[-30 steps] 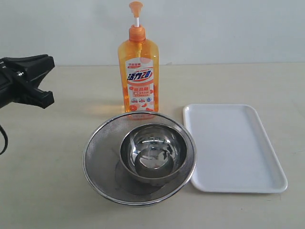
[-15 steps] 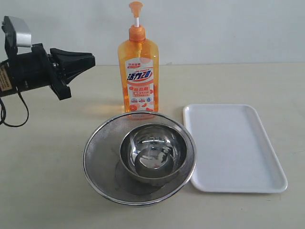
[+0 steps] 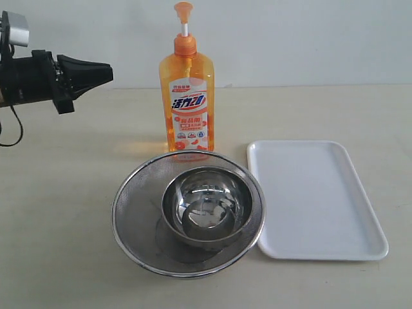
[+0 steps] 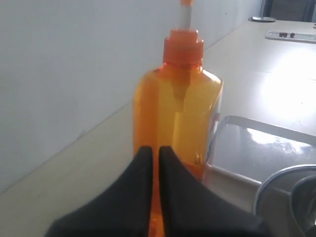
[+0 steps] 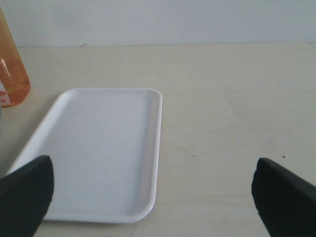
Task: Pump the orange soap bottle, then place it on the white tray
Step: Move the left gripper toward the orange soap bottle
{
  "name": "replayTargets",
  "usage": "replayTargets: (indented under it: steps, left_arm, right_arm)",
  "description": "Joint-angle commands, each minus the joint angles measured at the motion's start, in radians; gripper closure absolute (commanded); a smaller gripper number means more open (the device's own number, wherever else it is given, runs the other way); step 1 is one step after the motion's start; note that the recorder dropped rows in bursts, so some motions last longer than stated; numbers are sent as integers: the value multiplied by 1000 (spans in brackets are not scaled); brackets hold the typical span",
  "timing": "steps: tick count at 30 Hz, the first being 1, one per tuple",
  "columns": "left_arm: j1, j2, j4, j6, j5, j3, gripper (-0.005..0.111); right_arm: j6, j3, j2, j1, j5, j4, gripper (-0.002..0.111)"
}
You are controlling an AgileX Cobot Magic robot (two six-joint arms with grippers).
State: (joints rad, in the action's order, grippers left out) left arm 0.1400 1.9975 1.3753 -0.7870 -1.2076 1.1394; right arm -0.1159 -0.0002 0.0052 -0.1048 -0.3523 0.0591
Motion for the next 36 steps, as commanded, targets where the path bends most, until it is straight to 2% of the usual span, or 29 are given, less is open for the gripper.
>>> replayTargets:
  steps: [1, 3, 6, 7, 10, 23, 31, 36]
  left_arm:
    - [-50, -1, -71, 86, -13, 9, 96]
    - [-64, -1, -75, 63, -13, 9, 83]
    - [-72, -1, -75, 61, -13, 9, 47]
    - [-72, 1, -88, 51, -13, 9, 28]
    - [-75, 1, -93, 40, -13, 9, -3]
    - [-104, 1, -71, 46, -13, 9, -3]
    - [-106, 57, -208, 96, 2, 12, -3]
    - [-118, 89, -217, 125, -4, 17, -3]
  right_arm:
    - [2, 0, -5, 3, 4, -1, 3]
    - [2, 0, -5, 3, 4, -1, 3]
    - [2, 0, -5, 3, 4, -1, 3]
    - [2, 0, -5, 3, 4, -1, 3]
    - [2, 0, -5, 3, 4, -1, 3]
    - [2, 0, -5, 3, 4, -1, 3]
    - [2, 0, -5, 3, 4, -1, 3]
    - [2, 0, -5, 3, 11, -1, 3]
